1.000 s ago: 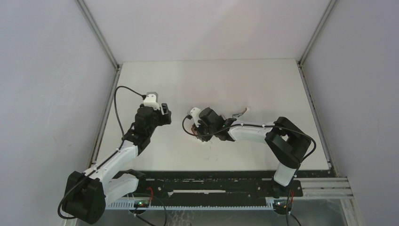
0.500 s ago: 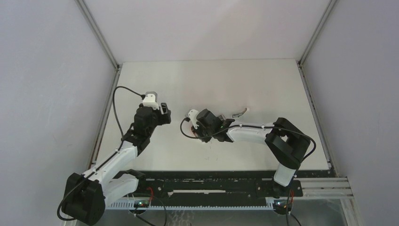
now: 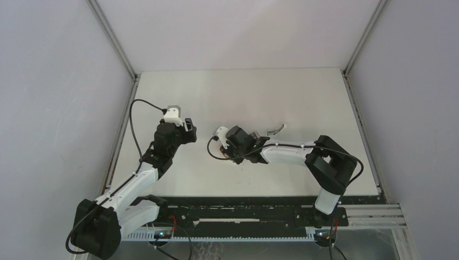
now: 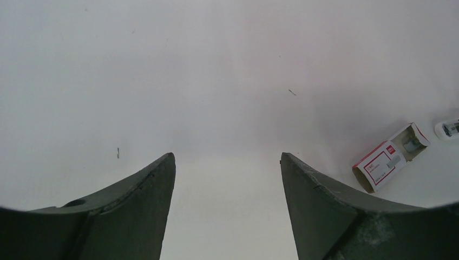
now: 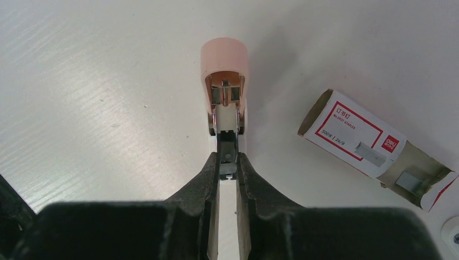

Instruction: Load the staples into the stapler

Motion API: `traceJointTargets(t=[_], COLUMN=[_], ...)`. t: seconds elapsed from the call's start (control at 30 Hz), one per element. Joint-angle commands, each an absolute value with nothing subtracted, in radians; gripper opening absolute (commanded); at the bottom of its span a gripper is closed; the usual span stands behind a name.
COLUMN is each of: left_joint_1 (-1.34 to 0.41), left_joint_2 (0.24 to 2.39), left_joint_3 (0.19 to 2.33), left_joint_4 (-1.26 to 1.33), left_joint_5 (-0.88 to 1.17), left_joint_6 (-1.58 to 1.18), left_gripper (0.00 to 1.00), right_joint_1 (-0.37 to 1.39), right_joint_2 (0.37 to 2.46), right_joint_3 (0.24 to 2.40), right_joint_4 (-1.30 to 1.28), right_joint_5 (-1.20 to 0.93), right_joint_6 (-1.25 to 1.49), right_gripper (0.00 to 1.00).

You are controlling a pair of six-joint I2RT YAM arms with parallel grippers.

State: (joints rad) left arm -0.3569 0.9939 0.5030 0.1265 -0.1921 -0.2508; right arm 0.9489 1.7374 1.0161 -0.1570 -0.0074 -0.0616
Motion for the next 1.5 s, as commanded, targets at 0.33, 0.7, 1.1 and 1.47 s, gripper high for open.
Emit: traceJointTargets(t=[0.33, 0.7, 1.1, 1.47], left_joint_1=[-0.350, -0.349, -0.349, -0.347], left_joint_2=[0.975, 0.965, 0.969, 0.970], left_joint_3=[0.477, 0.474, 0.475, 0.476], left_joint_4=[0.172, 0.169, 0.169, 0.169], left_joint_5=[-0.205, -0.207, -0.207, -0.207], left_joint_6=[-0.238, -0.235, -0.233, -0.231], left_gripper=[0.75, 0.75, 0.75, 0.75], right_joint_1=[0.963, 0.962, 0.963, 0.964], right_joint_2=[1.700, 1.724, 1.741, 1.764], right_joint_3=[1.080, 1.081, 1.087, 1.088], right_joint_4=[-0.178, -0.172, -0.177, -0.174], right_joint_5=[0.010, 0.013, 0.000, 0.000], right_joint_6=[-0.094, -0.105, -0.105, -0.106], right_gripper=[0.05, 0.05, 0.05, 0.05])
